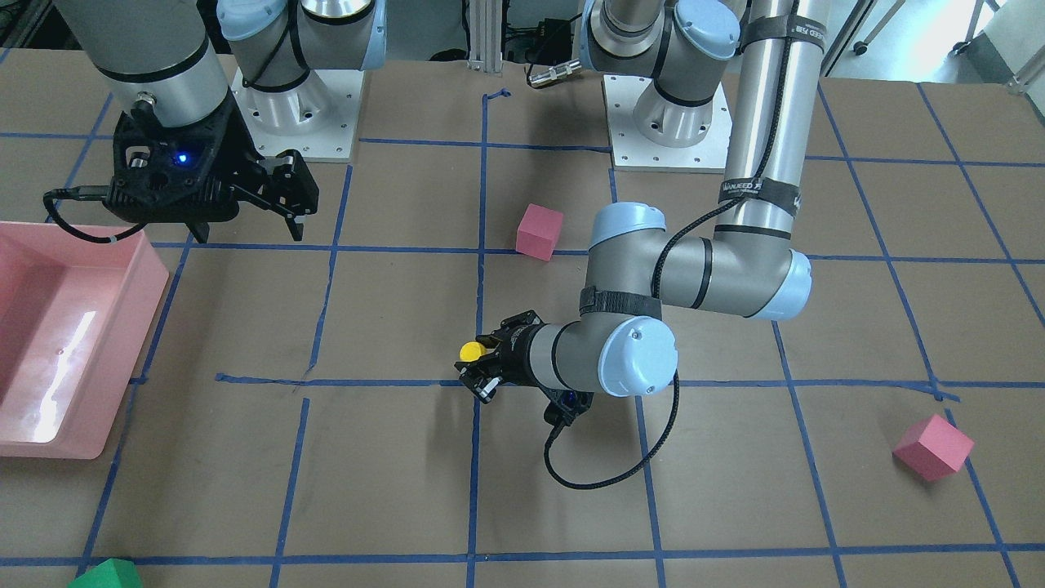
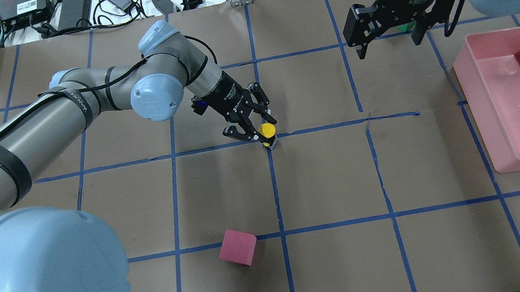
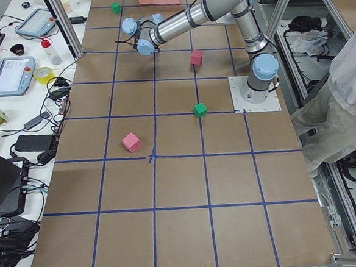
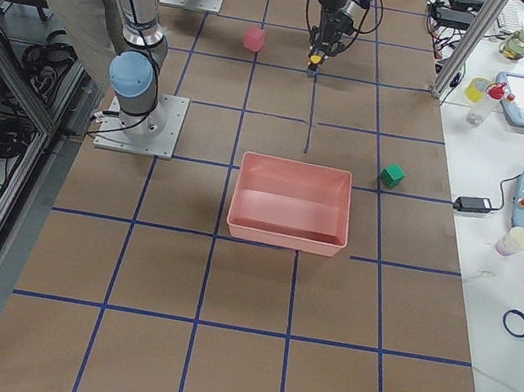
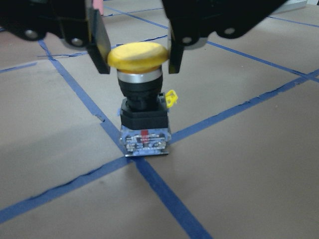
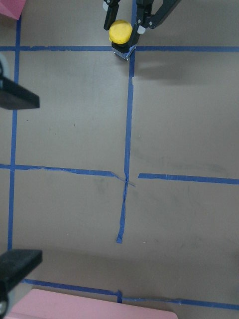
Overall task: Align button upright
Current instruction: 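Open the left gripper and withdraw it away from the upright switch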
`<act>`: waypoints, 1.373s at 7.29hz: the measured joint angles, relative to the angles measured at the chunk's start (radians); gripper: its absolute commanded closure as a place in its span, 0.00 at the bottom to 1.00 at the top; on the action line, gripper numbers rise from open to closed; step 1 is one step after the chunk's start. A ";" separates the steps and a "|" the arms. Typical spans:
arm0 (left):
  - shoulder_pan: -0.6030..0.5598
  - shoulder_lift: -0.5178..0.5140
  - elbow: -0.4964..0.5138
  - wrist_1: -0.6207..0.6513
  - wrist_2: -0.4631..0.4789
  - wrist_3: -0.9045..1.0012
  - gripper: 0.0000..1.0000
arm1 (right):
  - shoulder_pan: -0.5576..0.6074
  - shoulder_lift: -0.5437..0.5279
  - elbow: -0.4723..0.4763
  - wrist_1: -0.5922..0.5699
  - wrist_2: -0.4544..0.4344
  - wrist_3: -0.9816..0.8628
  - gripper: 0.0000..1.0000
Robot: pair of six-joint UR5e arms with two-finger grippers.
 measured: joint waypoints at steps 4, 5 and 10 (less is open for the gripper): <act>0.058 0.142 0.030 0.055 0.195 0.244 0.00 | 0.001 0.000 0.000 0.000 0.000 -0.001 0.00; 0.081 0.205 0.027 0.039 0.281 0.409 0.00 | 0.001 0.000 0.000 0.000 0.000 -0.001 0.00; 0.158 0.508 0.024 -0.249 0.644 1.155 0.00 | 0.001 0.000 0.000 0.000 0.000 -0.002 0.00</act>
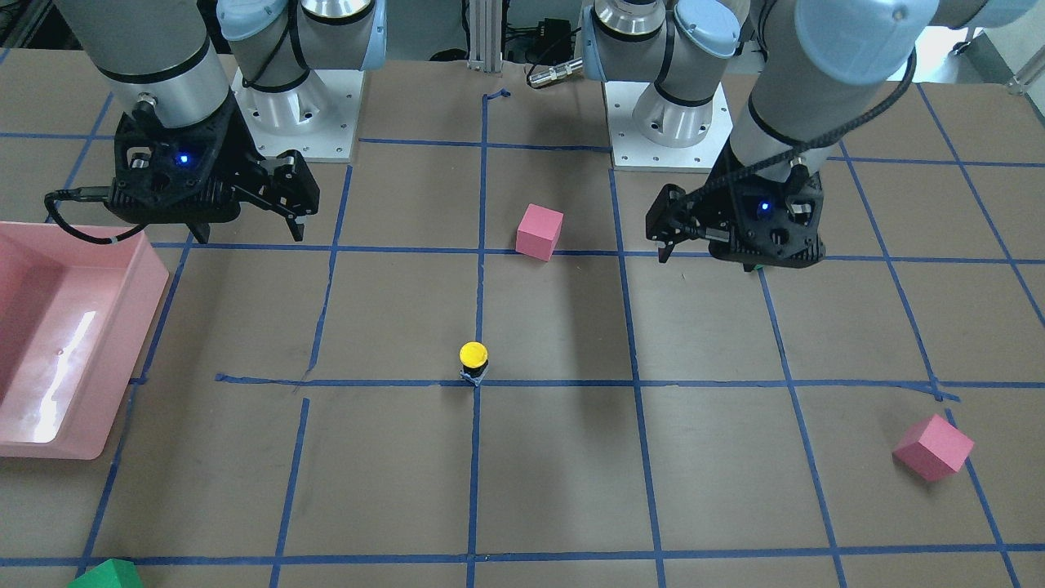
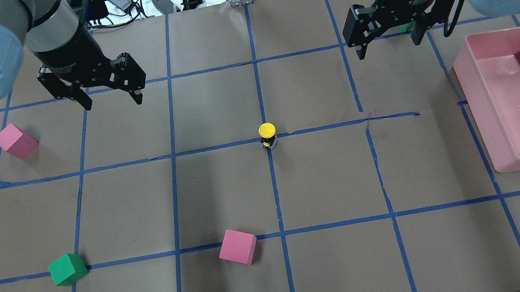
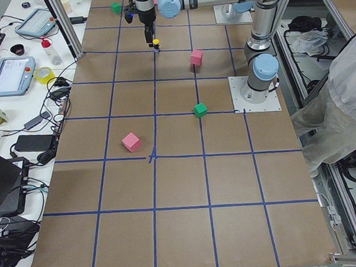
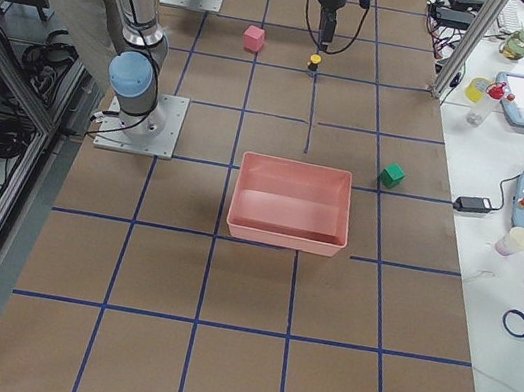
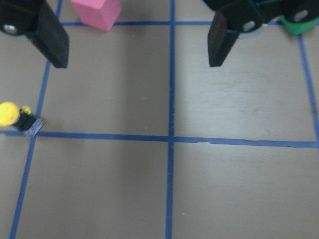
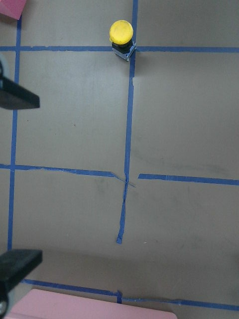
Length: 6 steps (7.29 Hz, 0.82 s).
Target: Align button upright
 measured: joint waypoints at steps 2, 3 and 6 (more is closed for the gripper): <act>-0.004 0.079 -0.012 -0.033 0.013 0.030 0.00 | 0.000 0.000 0.000 0.000 0.000 0.000 0.00; -0.009 0.101 -0.024 -0.043 0.012 -0.032 0.00 | 0.000 0.000 0.000 0.000 0.000 0.000 0.00; -0.045 0.121 -0.058 -0.046 0.001 -0.185 0.00 | 0.000 0.000 0.000 0.000 0.000 0.000 0.00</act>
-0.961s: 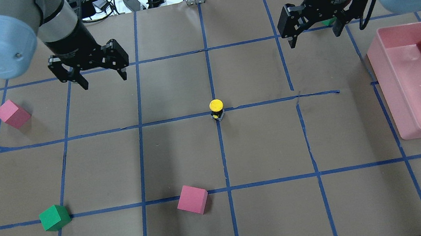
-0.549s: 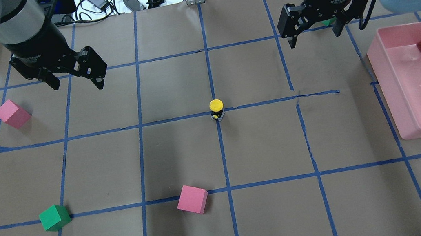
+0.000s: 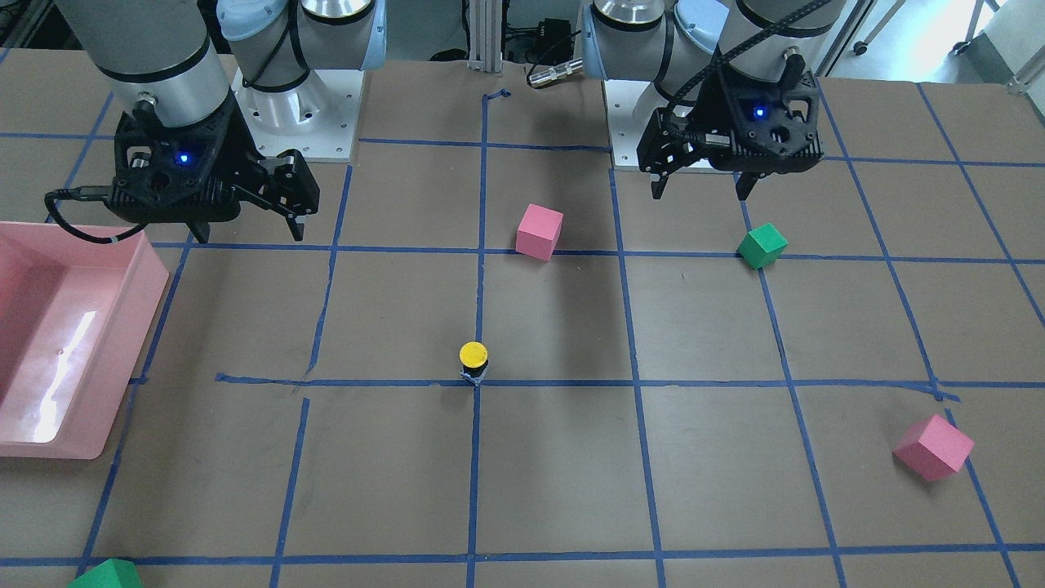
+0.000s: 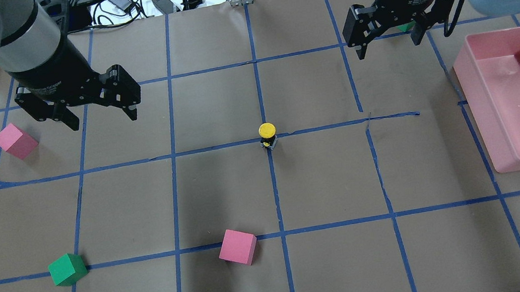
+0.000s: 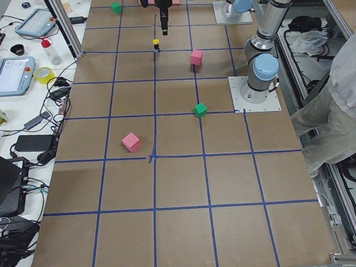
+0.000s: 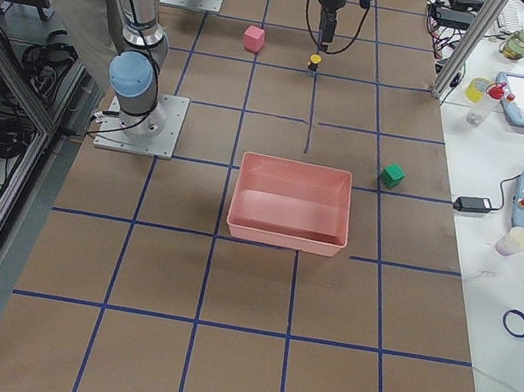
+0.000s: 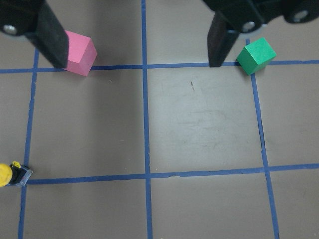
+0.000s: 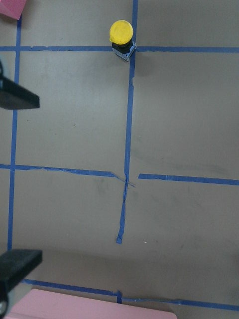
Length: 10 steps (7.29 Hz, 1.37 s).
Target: Align button upright
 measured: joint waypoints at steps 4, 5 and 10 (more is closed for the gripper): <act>-0.058 0.007 -0.019 0.028 0.008 -0.032 0.00 | 0.000 0.000 0.000 0.000 0.000 0.000 0.00; -0.057 0.014 -0.019 0.027 0.010 0.007 0.00 | 0.000 0.000 0.000 0.000 0.000 0.001 0.00; -0.002 0.024 -0.015 0.062 0.011 0.089 0.00 | 0.000 0.000 0.000 0.000 0.000 0.000 0.00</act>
